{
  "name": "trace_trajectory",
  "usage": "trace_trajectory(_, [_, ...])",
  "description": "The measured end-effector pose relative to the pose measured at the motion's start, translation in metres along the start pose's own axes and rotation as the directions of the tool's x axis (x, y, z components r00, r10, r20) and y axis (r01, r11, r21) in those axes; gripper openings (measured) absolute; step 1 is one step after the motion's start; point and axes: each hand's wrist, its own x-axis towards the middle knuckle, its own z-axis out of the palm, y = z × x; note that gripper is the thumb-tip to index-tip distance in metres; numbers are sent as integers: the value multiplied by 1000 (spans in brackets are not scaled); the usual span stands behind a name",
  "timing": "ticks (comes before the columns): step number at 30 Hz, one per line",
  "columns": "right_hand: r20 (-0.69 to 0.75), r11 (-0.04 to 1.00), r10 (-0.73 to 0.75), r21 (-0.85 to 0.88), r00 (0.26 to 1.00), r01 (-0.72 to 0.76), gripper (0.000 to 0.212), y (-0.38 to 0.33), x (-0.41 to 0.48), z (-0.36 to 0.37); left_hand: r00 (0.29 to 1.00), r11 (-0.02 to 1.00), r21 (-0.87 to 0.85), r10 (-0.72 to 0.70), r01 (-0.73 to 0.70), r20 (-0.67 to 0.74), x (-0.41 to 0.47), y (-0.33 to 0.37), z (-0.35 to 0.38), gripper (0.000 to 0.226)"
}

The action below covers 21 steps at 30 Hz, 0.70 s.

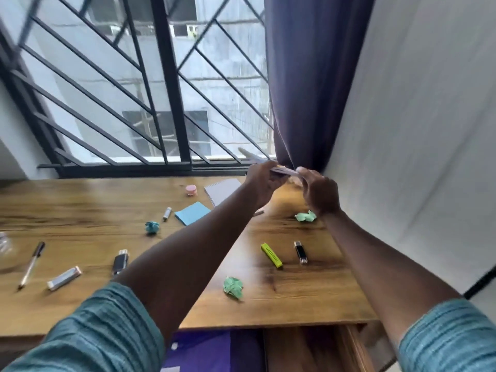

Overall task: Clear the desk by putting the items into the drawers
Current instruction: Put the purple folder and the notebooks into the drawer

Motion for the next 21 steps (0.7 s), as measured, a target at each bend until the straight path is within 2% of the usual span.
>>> trace_trajectory(3, [-51, 989, 110, 104, 993, -104, 16, -28, 6, -32, 997, 999, -40, -20, 23, 71, -46, 25, -5, 30])
trace_trajectory(6, [-36, 934, 208, 304, 978, -187, 16, -58, 4, -75, 999, 1000, 5, 12, -12, 46, -88, 44, -22, 31])
trace_trajectory(8, [58, 828, 333, 459, 941, -321, 12, -74, -3, -103, 997, 990, 122, 77, -74, -15, -115, 51, -46, 31])
trace_trajectory(10, [200, 649, 430, 610, 881, -455, 20, -89, -12, -131, 972, 922, 348, 214, -168, -98, -144, 58, -74, 24])
trace_trajectory(12, [275, 538, 469, 665, 839, -518, 20, -97, -24, -153, 923, 838, 499, 345, -220, -172, -171, 59, -103, 22])
trace_trajectory(13, [304, 501, 481, 674, 822, -543, 14, -103, -32, -166, 911, 829, 521, 356, -205, -208, -191, 57, -116, 23])
trace_trajectory(15, [391, 367, 503, 711, 771, -600, 19, -116, -52, -187, 917, 804, 571, 339, -165, -211, -224, 47, -138, 10])
trace_trajectory(17, [481, 228, 495, 732, 723, -642, 24, -131, -81, -204, 944, 809, 578, 267, -109, -194, -250, 30, -159, 14])
trace_trajectory(19, [540, 158, 491, 716, 683, -680, 29, -147, -112, -220, 961, 848, 526, 193, -62, -198, -269, 10, -178, 15])
trace_trajectory(21, [591, 139, 500, 666, 632, -733, 30, -156, -150, -228, 972, 857, 515, 116, 6, -204, -282, -13, -200, 18])
